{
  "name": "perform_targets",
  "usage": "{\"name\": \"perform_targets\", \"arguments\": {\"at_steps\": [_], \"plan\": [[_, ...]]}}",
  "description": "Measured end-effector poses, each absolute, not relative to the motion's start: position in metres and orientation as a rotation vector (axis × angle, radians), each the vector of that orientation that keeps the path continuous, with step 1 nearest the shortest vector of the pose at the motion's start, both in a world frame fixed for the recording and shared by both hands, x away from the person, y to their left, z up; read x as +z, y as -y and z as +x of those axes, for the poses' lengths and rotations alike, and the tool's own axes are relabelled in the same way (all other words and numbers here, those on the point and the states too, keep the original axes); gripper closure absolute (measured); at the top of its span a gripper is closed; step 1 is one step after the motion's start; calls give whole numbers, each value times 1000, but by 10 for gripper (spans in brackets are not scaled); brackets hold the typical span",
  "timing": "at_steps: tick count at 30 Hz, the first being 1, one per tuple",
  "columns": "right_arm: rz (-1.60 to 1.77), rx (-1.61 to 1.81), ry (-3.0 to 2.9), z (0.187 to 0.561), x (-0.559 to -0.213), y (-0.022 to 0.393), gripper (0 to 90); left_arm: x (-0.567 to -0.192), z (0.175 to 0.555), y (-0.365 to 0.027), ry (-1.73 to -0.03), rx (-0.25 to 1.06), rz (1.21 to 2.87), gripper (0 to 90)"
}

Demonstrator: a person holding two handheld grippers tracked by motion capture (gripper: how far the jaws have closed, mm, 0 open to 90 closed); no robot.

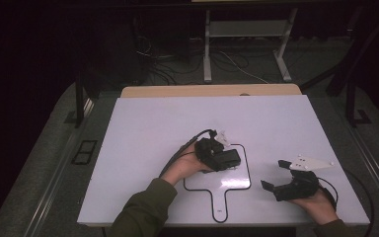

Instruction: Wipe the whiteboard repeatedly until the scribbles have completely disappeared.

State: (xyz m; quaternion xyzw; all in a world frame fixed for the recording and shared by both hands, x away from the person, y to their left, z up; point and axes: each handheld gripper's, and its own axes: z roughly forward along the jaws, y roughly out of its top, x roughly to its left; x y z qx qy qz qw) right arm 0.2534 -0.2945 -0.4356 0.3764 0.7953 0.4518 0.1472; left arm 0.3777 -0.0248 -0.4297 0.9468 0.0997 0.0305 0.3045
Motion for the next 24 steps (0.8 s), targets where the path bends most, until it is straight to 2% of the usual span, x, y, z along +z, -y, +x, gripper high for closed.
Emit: {"name": "perform_targets", "arguments": {"at_steps": [8, 20, 24], "plan": [[1084, 1303, -2285, 253, -435, 296, 0, -430, 378, 37, -249, 86, 2507, 396], [1080, 1297, -2289, 253, -435, 294, 0, -430, 353, -23, -317, 66, 2500, 397], [1078, 1292, -2294, 253, -436, 292, 0, -430, 351, -29, -330, 69, 2500, 396]]}}
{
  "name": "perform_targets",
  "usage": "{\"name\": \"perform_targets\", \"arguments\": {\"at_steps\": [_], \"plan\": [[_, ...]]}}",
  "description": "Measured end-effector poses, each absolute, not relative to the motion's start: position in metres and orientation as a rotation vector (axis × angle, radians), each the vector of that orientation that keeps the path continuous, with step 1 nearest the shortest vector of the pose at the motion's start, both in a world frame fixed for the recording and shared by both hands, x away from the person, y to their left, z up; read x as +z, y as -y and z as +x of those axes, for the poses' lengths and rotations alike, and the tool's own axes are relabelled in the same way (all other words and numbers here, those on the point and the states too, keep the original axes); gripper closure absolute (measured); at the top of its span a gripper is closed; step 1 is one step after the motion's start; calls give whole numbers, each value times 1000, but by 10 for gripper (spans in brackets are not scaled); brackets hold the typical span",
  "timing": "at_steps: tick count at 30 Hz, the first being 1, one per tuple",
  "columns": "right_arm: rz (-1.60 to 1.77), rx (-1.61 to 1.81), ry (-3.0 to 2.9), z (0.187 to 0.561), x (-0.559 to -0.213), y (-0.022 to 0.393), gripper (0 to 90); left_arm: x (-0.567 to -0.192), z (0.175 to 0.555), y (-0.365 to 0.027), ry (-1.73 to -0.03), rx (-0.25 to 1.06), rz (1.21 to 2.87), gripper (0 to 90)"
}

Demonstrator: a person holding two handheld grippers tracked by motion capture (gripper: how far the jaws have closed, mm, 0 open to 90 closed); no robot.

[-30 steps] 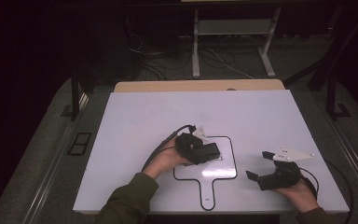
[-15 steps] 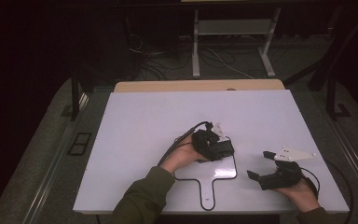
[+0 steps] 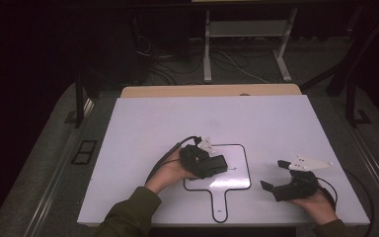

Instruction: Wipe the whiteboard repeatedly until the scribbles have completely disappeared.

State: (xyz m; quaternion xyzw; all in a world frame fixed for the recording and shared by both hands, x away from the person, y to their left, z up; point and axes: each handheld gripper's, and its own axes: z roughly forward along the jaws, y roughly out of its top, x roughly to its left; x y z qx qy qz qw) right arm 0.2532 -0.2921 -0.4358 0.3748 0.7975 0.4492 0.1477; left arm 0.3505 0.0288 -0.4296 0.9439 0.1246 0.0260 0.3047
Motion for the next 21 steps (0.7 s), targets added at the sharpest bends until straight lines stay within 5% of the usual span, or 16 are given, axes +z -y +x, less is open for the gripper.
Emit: {"name": "perform_targets", "arguments": {"at_steps": [21], "plan": [[1080, 1302, -2283, 253, -434, 296, 0, -430, 370, 49, -228, 63, 2517, 396]]}}
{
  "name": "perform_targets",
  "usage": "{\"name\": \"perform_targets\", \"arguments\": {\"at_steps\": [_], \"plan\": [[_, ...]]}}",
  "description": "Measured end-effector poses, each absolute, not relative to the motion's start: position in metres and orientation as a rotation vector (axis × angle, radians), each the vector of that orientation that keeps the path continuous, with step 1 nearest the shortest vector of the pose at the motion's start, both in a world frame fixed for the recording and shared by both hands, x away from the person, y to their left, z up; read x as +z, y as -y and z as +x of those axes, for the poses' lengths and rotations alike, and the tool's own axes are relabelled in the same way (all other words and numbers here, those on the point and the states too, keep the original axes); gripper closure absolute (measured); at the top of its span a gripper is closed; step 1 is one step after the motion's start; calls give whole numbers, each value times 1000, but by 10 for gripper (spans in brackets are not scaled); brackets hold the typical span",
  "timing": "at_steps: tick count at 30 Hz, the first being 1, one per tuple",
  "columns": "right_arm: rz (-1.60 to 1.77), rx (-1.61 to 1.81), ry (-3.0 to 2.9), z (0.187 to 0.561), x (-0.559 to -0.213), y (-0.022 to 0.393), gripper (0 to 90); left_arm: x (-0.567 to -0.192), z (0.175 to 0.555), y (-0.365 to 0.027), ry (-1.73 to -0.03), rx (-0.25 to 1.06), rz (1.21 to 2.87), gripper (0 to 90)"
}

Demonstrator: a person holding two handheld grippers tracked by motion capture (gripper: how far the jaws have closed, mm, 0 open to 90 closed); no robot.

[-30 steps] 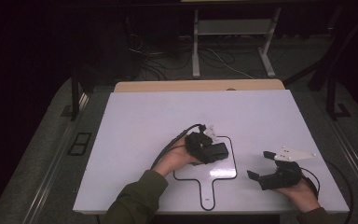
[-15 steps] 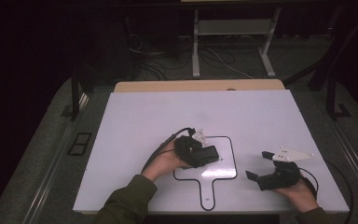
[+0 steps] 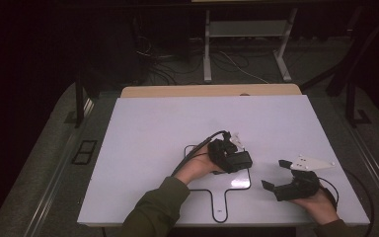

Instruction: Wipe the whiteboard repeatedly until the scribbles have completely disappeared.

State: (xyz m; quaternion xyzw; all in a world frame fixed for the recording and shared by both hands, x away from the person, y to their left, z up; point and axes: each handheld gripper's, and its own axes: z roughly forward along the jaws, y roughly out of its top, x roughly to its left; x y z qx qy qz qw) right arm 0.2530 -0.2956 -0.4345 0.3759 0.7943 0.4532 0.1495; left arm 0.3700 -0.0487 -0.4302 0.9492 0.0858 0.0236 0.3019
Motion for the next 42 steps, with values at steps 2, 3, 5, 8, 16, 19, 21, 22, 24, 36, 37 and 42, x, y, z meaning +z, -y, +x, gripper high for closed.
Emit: {"name": "perform_targets", "arguments": {"at_steps": [2, 3, 5, 8, 16, 19, 21, 22, 24, 36, 37, 42], "plan": [[1083, 1302, -2282, 253, -434, 296, 0, -430, 368, 43, -223, 61, 2521, 396], [1082, 1301, -2282, 253, -434, 296, 0, -430, 366, 40, -226, 59, 2523, 396], [1081, 1301, -2281, 253, -434, 296, 0, -429, 363, 28, -225, 59, 2528, 396], [1083, 1300, -2282, 253, -434, 296, 0, -429, 355, 8, -258, 56, 2518, 396], [1076, 1296, -2286, 253, -435, 293, 0, -428, 343, -26, -298, 57, 2531, 396], [1077, 1290, -2293, 254, -436, 292, 0, -429, 346, -17, -294, 57, 2524, 396], [1078, 1292, -2291, 253, -436, 291, 0, -429, 349, -5, -278, 56, 2530, 396], [1078, 1292, -2291, 253, -435, 291, 0, -429, 351, 2, -276, 55, 2527, 396], [1075, 1293, -2290, 253, -435, 292, 0, -429, 357, 18, -242, 67, 2529, 396], [1079, 1305, -2278, 252, -434, 297, 0, -430, 371, 59, -224, 62, 2532, 396], [1079, 1305, -2278, 252, -434, 297, 0, -429, 371, 56, -227, 64, 2536, 396], [1080, 1304, -2278, 252, -434, 297, 0, -428, 372, 36, -251, 73, 2543, 396]]}}
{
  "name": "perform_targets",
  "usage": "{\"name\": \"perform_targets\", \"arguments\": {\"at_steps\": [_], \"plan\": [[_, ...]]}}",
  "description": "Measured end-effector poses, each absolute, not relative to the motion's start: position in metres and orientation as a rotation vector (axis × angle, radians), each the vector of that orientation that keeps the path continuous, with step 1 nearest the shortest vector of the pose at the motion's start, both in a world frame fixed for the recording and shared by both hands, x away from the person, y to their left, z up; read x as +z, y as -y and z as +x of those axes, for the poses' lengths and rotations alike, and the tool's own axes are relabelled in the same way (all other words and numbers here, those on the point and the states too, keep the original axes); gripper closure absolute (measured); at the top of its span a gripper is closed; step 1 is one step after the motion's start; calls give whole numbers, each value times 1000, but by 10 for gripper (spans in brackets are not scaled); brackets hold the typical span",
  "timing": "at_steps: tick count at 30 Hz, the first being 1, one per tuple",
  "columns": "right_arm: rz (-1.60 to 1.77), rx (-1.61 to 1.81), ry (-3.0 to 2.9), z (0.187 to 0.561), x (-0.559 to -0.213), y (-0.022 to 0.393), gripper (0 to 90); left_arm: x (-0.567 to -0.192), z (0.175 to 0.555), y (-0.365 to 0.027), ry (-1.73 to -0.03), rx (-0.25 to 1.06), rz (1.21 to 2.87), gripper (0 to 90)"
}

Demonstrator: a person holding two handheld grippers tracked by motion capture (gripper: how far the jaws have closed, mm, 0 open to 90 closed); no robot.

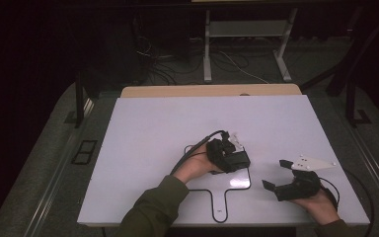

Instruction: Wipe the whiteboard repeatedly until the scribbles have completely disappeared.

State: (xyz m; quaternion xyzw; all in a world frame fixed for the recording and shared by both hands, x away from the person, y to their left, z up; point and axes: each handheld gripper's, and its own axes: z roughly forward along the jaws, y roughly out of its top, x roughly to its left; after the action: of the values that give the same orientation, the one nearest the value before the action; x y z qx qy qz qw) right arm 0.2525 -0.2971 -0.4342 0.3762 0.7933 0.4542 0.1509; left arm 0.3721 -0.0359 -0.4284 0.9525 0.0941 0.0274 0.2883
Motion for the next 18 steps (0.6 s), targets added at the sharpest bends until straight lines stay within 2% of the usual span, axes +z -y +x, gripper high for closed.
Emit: {"name": "perform_targets", "arguments": {"at_steps": [10, 18], "plan": [[1082, 1298, -2286, 253, -435, 295, 0, -427, 363, -29, -374, 80, 2541, 396], [1083, 1292, -2292, 253, -436, 293, 0, -427, 357, -52, -409, 89, 2532, 396]]}}
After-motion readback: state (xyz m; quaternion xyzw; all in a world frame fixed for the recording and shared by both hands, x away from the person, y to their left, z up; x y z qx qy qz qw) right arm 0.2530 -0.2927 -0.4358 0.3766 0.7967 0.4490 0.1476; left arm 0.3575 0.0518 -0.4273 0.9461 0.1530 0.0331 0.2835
